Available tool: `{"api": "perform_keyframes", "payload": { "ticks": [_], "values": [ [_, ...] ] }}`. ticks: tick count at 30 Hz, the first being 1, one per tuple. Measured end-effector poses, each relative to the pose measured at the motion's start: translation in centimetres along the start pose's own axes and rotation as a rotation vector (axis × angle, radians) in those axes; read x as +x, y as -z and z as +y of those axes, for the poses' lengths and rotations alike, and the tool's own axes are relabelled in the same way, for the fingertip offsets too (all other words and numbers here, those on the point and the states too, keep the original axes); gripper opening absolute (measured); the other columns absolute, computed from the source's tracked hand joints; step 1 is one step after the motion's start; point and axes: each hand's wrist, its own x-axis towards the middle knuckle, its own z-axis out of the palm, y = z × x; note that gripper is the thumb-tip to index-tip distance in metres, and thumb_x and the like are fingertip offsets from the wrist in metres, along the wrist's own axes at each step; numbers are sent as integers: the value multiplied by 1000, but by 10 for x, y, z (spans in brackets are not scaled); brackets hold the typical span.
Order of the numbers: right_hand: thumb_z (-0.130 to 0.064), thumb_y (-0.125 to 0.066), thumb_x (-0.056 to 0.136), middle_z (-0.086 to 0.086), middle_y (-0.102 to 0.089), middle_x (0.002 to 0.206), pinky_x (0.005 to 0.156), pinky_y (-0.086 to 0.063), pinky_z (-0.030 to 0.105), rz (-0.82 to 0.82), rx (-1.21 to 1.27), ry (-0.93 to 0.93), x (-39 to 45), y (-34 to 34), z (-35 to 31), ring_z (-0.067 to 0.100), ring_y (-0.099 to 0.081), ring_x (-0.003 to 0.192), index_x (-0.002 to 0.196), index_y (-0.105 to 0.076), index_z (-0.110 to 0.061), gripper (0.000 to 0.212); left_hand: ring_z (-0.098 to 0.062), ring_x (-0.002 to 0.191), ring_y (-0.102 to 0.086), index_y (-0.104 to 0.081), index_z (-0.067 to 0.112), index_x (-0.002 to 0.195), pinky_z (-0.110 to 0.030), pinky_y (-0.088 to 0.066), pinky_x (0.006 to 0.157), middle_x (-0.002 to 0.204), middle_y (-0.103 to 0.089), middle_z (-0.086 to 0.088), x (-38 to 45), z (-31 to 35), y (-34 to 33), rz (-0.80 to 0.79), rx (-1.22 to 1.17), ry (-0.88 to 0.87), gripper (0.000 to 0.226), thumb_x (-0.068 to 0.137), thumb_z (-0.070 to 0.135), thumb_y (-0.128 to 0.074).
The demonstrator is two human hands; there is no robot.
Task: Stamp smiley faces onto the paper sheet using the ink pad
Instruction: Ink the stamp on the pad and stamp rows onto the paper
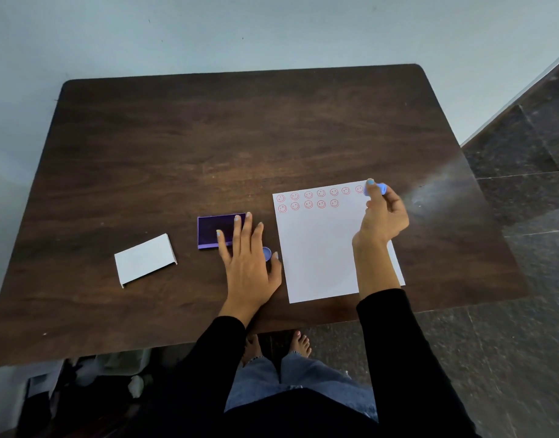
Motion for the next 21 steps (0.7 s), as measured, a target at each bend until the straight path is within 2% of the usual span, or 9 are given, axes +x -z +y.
{"api": "perform_keyframes", "payload": {
  "ticks": [5, 10, 16, 21],
  "values": [
    [-16, -79, 70, 1, -70, 81, 76, -54, 27, 2, -14, -15, -4, -2, 0, 11, -60, 72, 86, -70, -14, 18, -29, 144, -21, -54, 11, 124, -55, 0, 114, 153, -32, -12, -10, -4, -1, 13, 26, 19, 54, 79, 41, -54],
    [-15, -79, 70, 2, -69, 80, 72, -53, 25, -31, -12, -14, -8, -5, 2, 10, -59, 68, 88, -70, -11, 20, -32, 142, -24, -58, 14, 110, -59, -10, 112, 149, -37, -14, -15, -5, -3, 56, 19, 78, 42, 80, 43, -55],
    [-16, -78, 71, 2, -69, 83, 71, -54, 23, -56, -29, -12, -11, -9, 3, 10, -60, 69, 93, -70, -8, 24, -33, 141, -28, -59, 15, 99, -59, -13, 109, 146, -42, -15, -18, -4, -4, 85, -2, 57, 30, 85, 40, -49],
    [-15, -78, 72, 2, -69, 83, 74, -55, 25, -65, -29, -17, -14, -12, 2, 9, -62, 70, 94, -70, -7, 25, -34, 137, -34, -61, 16, 95, -59, -19, 107, 143, -46, -16, -17, -4, -4, 116, -26, 41, 18, 84, 30, -64]
  ]
}}
